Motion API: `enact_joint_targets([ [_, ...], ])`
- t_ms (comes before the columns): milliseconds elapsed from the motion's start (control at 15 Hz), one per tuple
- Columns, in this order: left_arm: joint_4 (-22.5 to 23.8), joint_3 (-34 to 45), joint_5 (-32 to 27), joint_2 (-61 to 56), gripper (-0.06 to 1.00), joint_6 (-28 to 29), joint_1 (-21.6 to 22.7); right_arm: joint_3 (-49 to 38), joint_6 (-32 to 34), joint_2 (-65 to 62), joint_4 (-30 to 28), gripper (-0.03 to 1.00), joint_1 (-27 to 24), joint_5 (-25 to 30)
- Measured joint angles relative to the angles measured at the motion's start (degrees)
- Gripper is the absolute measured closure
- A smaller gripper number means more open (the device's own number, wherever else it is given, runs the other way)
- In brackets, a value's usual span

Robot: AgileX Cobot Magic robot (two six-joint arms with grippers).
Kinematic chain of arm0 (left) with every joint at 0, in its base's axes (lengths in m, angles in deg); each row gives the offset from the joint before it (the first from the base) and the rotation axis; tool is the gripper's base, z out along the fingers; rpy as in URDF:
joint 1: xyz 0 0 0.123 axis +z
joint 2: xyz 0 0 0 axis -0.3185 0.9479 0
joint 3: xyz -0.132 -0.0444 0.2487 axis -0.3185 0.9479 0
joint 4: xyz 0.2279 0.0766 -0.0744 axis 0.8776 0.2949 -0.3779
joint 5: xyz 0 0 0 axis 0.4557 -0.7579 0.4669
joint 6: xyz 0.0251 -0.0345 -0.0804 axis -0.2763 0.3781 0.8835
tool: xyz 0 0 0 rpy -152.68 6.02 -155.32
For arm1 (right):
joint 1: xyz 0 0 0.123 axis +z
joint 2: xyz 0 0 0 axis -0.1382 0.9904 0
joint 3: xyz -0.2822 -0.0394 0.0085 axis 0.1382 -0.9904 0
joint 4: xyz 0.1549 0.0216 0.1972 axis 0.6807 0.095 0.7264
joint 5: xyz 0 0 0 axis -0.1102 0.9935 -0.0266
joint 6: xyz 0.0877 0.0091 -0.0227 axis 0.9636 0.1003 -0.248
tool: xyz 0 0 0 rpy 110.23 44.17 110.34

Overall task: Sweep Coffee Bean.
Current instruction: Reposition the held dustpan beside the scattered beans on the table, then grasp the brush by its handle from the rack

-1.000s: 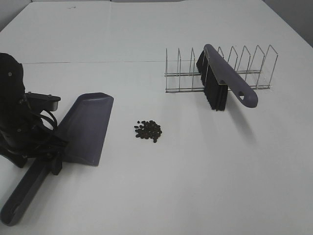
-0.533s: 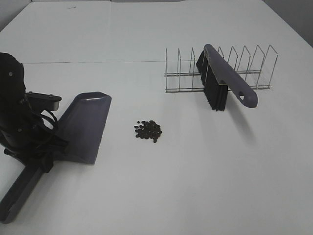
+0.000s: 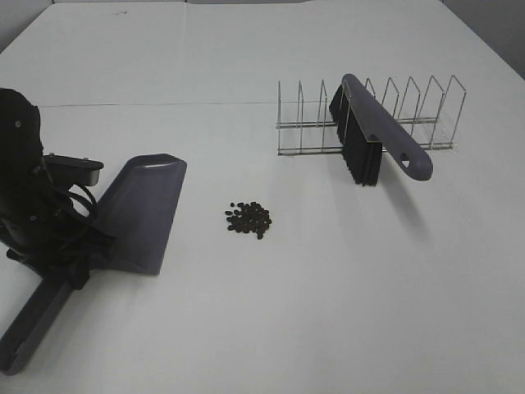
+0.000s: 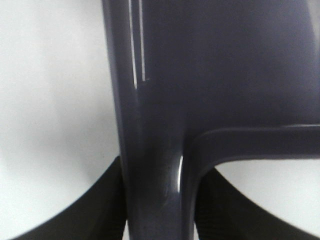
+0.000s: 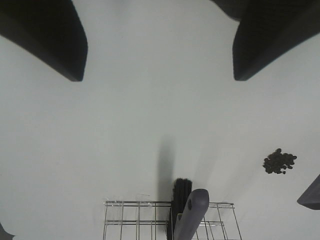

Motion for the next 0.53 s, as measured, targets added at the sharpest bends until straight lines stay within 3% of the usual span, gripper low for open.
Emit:
enact_joint_targets([
  [267, -1.15, 0.00, 0.00, 0.00, 0.60, 0.17, 0.00, 0.00, 0.00, 0.00, 0.00, 0.26, 0.00, 0.00],
  [533, -4.81, -0.06, -4.98, 0.00, 0.60, 0.17, 0.00, 0.00, -1.43, 0.00, -1.32, 0.26, 0.00, 0.00],
])
